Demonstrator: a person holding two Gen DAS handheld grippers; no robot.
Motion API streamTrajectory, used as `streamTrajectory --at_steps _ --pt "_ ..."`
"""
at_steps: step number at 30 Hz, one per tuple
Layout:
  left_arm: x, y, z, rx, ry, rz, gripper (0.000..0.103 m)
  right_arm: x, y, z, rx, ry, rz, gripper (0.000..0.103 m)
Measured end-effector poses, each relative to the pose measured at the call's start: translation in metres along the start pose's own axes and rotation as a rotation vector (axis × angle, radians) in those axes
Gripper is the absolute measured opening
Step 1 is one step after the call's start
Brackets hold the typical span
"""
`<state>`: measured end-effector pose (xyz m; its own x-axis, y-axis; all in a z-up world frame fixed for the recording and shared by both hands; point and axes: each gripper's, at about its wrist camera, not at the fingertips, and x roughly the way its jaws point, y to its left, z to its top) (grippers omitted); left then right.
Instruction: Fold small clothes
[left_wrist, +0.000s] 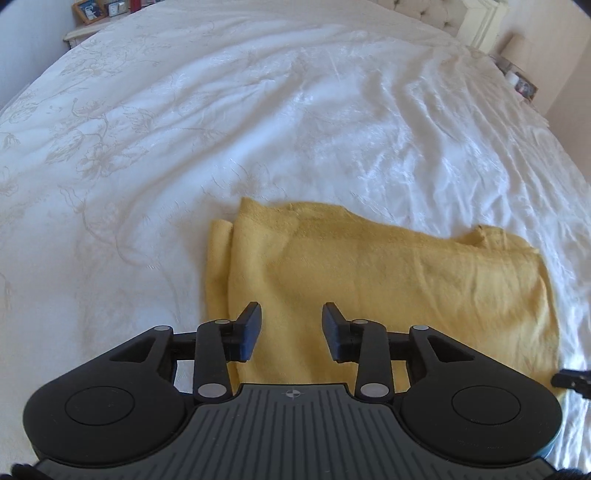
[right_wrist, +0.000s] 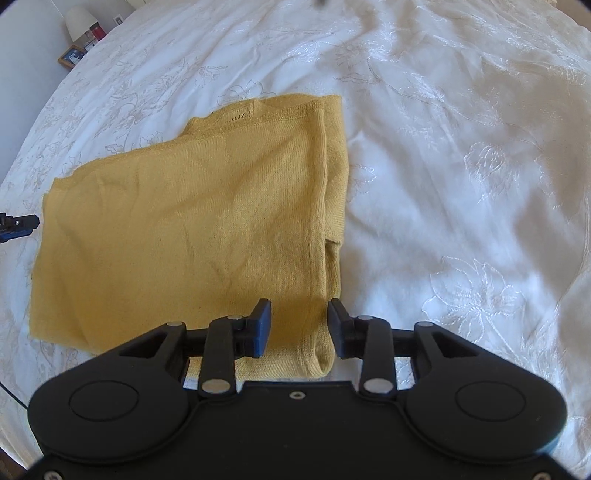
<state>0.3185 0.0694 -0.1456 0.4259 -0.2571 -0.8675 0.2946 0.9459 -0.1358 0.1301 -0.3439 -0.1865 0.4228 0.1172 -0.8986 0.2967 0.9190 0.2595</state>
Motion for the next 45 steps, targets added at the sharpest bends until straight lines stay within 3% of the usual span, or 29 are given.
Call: streamTrajectory --at_steps 4,8,17,22,24,27,31,36,40,42,44,45 --pt "0.005 -0.023 -0.047 0.087 0.119 -0.055 0.036 0.01 0.003 -0.006 -0.037 0.058 -0.026 0.046" --pt "0.02 -0.021 -0.089 0.219 0.235 0.01 0.036 0.018 -0.007 -0.012 -0.046 0.095 -0.061 0.046" --pt "-0.001 -0.014 -0.096 0.249 0.267 0.099 0.036 0.013 -0.012 -0.012 -0.069 0.085 -0.073 0.051" --pt "-0.035 -0.039 -0.082 0.08 0.141 -0.02 0.04 -0.006 -0.012 -0.017 -0.051 0.049 -0.039 0.072" --pt "-0.038 -0.056 -0.077 0.042 0.103 -0.056 0.047 -0.014 -0.014 -0.02 -0.038 0.038 -0.017 0.074" --pt "-0.03 -0.081 -0.07 0.037 0.069 -0.07 0.05 -0.027 -0.016 -0.026 -0.028 0.025 -0.003 0.075" --pt "-0.008 -0.107 -0.071 0.076 0.077 -0.047 0.05 -0.044 -0.017 -0.033 -0.024 0.007 0.018 0.077" --pt "0.026 -0.116 -0.097 0.095 0.196 0.027 0.052 -0.056 -0.02 -0.042 -0.013 0.0 0.044 0.081" --pt "0.024 -0.121 -0.109 0.119 0.19 0.043 0.061 -0.061 -0.026 -0.047 0.017 0.008 0.069 0.081" --pt "0.026 -0.122 -0.111 0.126 0.223 0.027 0.076 -0.062 -0.029 -0.049 0.038 0.011 0.083 0.081" --pt "0.036 -0.123 -0.116 0.124 0.29 -0.014 0.103 -0.062 -0.031 -0.05 0.055 0.014 0.094 0.081" --pt "0.042 -0.124 -0.118 0.117 0.329 -0.026 0.103 -0.062 -0.031 -0.05 0.062 0.015 0.098 0.081"
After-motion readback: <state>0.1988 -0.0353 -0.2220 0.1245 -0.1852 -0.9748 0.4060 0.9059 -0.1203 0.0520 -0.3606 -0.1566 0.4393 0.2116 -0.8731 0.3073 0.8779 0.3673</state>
